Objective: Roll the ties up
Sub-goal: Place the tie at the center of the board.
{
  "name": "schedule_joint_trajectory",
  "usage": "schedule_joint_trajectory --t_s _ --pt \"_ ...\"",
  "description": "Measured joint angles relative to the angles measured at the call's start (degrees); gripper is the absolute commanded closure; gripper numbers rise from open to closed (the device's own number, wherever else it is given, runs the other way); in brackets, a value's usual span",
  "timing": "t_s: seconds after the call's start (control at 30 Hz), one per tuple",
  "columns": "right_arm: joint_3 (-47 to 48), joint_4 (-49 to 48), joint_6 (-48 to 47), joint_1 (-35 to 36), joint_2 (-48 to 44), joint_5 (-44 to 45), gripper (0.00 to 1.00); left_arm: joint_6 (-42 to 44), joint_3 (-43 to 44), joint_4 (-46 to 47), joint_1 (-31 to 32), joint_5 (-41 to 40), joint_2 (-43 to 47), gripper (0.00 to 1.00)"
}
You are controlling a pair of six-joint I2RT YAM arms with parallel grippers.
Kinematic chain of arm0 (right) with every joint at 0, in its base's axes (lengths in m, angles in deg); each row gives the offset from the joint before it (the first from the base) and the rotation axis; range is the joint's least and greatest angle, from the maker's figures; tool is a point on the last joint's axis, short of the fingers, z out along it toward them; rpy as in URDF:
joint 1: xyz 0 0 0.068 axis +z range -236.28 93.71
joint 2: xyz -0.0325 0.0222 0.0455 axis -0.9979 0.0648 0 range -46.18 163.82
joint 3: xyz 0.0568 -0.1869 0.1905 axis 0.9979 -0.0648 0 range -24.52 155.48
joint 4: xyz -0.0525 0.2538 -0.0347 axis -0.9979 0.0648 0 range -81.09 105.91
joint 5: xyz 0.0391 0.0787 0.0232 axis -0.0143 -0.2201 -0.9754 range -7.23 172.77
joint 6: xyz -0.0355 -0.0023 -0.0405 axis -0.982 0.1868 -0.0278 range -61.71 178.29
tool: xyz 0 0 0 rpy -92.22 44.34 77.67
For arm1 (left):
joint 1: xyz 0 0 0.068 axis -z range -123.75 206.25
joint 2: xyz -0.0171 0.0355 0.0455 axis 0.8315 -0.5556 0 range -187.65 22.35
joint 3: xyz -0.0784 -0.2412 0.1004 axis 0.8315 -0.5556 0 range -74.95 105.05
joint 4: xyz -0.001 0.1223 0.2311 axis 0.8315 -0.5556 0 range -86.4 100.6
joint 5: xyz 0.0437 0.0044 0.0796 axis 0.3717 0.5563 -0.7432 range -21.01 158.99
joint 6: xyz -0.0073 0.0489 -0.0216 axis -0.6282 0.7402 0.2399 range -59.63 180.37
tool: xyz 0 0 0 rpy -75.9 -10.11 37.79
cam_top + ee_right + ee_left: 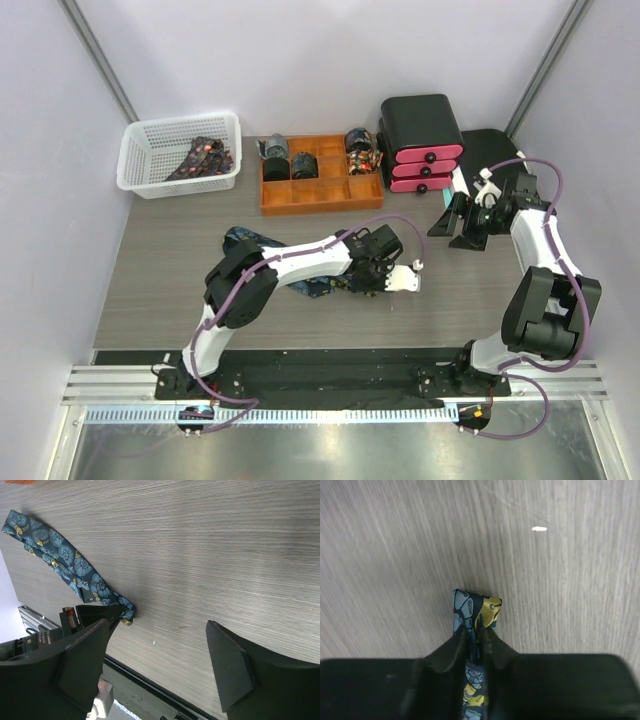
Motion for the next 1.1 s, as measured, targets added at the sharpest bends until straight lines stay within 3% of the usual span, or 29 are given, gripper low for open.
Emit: schedule_joint_trajectory --t_s 0.07,0.17,0.27,0.37,0.5,0.6,0.63,0.73,0.8,0.83,0.9,1.1 --pt "0.0 0.0 0.0 0.0 0.0 -0.2 0.25 0.2 -0.4 0.5 -0.1 -1.0 0.2 1.0" --pt "-0.1 0.0 0.0 0.0 0.0 -1.2 0.32 -2.7 -3.3 2.4 -0.9 -1.8 3.3 1.0" --pt "-0.5 0.0 -0.2 0.9 0.1 -2.0 0.37 -7.3 -7.9 2.5 -4.9 -0.4 12.4 1.0" --pt "-0.6 -0.3 -0.4 4.2 0.5 -2.0 0.37 -12.0 -9.3 2.5 -15.5 2.8 25.5 1.0" --pt "-0.7 -2.3 -0.6 13.3 1.1 0.1 0.37 -14.7 -9.3 4.0 -38.1 5.6 42.2 1.0" --pt "0.2 -4.3 -1.7 24.3 2.4 3.8 0.39 -15.1 -10.8 3.5 -51.8 6.2 49.7 0.69" --pt "1.0 -4.6 -2.3 28.0 3.3 5.1 0.4 -15.2 -11.1 2.8 -55.8 6.6 50.9 0.55" --pt "4.4 -6.7 -4.6 39.6 7.3 10.5 0.43 -16.6 -11.9 0.9 -65.9 7.9 51.3 0.29" --pt "6.7 -7.8 -5.7 45.6 10.2 13.6 0.44 -18.1 -13.8 0.2 -71.2 8.4 50.7 0.21" --pt "8.0 -8.4 -6.3 48.2 12.0 15.0 0.44 -19.1 -15.2 -0.3 -73.6 8.7 50.5 0.11" --pt "10.8 -9.9 -7.3 53.4 16.2 18.1 0.45 -20.8 -17.9 -1.3 -76.9 8.7 50.7 0.08" --pt "16.7 -11.4 -9.3 61.3 26.0 24.5 0.51 -22.2 -20.0 -2.3 -77.2 8.8 52.1 0.06"
